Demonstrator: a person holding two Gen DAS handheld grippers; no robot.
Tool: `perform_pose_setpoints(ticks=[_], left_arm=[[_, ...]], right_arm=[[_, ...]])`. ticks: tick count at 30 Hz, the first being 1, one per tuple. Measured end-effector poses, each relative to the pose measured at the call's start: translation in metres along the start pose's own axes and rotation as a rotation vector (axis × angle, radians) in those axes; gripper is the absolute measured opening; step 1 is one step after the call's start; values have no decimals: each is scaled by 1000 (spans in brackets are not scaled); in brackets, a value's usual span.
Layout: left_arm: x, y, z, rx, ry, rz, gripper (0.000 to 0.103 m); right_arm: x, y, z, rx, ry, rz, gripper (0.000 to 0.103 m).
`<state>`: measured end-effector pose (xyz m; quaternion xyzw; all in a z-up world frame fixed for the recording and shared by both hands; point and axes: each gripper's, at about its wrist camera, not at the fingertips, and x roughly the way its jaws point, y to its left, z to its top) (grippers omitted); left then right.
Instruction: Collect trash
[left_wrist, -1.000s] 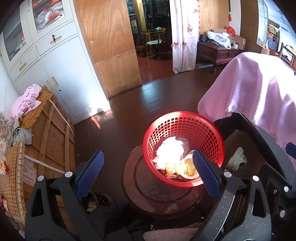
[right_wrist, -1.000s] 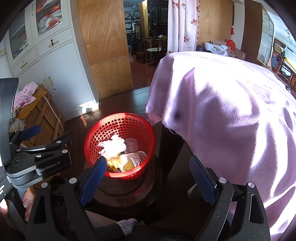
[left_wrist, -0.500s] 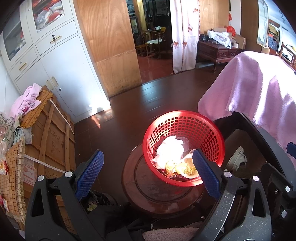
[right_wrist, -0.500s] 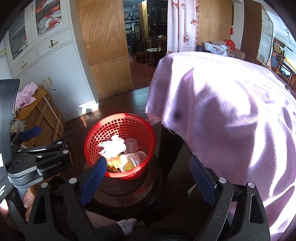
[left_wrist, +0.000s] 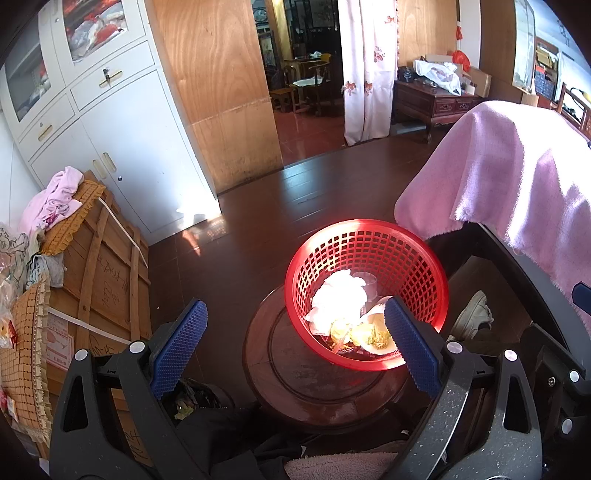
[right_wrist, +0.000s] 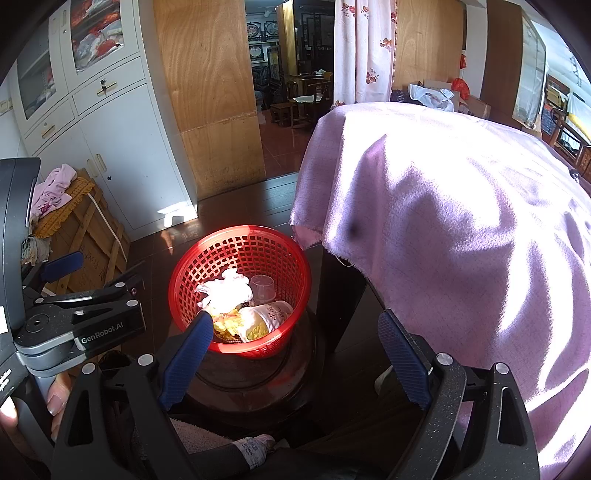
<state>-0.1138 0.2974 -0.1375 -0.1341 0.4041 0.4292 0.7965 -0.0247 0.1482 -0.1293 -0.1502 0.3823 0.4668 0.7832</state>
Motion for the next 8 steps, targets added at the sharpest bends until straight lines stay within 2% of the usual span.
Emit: perform_pose_setpoints(ticks=[8], left_arm=[[-1, 2, -1, -6, -4, 4, 93]], right_arm=[[0, 0, 0, 0, 0, 1, 89]])
